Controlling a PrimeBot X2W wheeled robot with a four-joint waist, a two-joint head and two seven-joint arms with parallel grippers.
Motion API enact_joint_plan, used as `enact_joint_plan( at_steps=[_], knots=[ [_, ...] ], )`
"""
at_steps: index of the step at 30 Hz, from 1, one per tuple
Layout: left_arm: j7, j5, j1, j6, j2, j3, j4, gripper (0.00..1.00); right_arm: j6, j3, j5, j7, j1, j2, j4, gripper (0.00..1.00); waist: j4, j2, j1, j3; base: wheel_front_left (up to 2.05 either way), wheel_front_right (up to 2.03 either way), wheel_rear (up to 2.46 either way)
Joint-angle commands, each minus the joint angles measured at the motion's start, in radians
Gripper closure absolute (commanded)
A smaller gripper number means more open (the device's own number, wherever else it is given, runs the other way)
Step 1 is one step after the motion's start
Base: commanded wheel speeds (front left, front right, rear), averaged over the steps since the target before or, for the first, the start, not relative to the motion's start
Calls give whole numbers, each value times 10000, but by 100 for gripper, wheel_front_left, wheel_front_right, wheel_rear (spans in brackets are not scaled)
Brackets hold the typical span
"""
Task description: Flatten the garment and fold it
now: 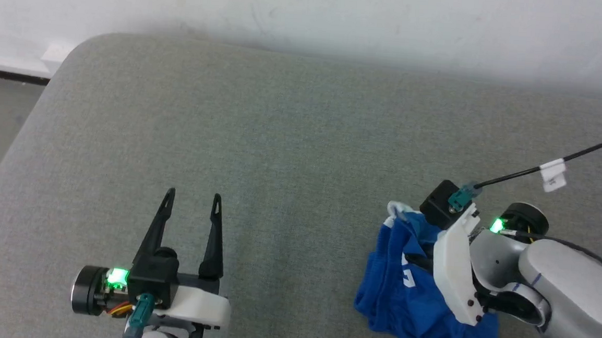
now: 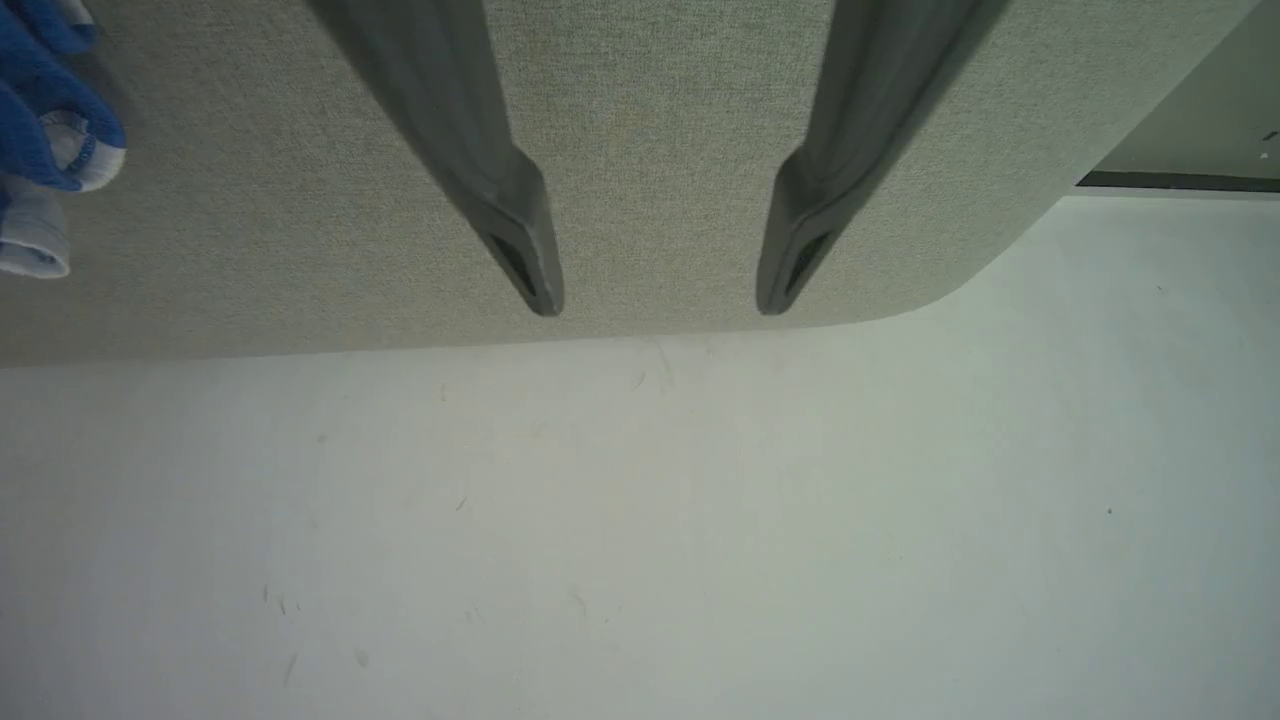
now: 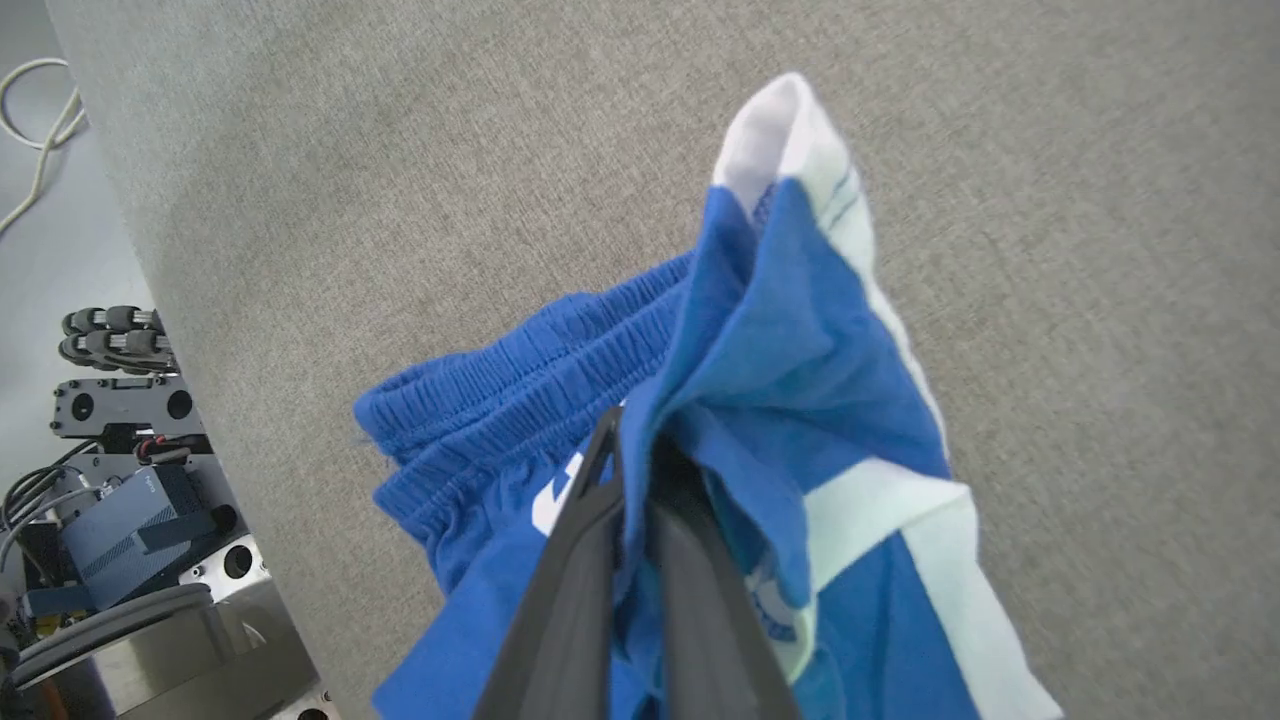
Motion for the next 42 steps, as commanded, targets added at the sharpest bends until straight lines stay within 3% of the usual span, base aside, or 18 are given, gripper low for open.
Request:
enact_joint_plan(
  at_steps=[1,6,8,9,13,17,21,25,30,35,38,42],
  knots=[
    [-47,39,-199,39,-49,-3,21,0,-9,130,-111,-72,-116,136,314,100,235,-1,-1,278,0,0,0],
    [-47,-7,-298,85,-118,19,113,0,-9,952,-126,-507,-154,650,1716,100,249,-1,-1,367,0,0,0],
    [-47,-32,-240,94,-120,85,174,0,-9,1257,-159,-925,-232,692,1826,60,143,-1,-1,263,0,0,0],
    [-47,-63,-191,75,-114,126,225,0,-9,1324,-151,-1206,-296,689,1805,2,56,-1,-1,184,0,0,0],
    [-47,-126,30,-35,-42,286,496,0,-9,1213,-321,-2672,-584,379,1412,0,-318,-1,-1,-263,0,0,0],
    [-47,-172,187,-67,33,552,525,0,-9,402,-713,-4433,-685,-180,780,0,-774,-1,-1,-663,0,0,0],
    [-47,-146,254,-133,78,703,439,0,-9,-1348,-1556,-6070,-392,-531,938,0,-1184,-1,-1,-887,0,0,0],
    [-47,-161,262,-212,74,815,316,0,-9,-3616,-2427,-7436,463,-180,1379,0,-1485,-1,-1,-1032,0,0,0],
    [-47,-172,287,-275,46,949,11,0,-9,-6628,-4298,-8081,2025,882,1128,0,-1751,-1,-1,-1156,0,0,0],
    [-47,-220,372,-365,-18,1054,-304,0,-9,-9465,-6180,-8139,4112,2369,-868,0,-1833,-1,-1,-1219,0,0,0],
    [-47,-235,440,-419,-56,1126,-483,0,-9,-10568,-6823,-8141,5457,3474,-2067,0,-1833,-1,-1,-1210,0,0,0],
    [-47,-260,587,-503,-95,1241,-630,0,-9,-11077,-7371,-8143,6933,4667,-2840,0,-1803,-1,-1,-1204,0,0,0]
  ],
)
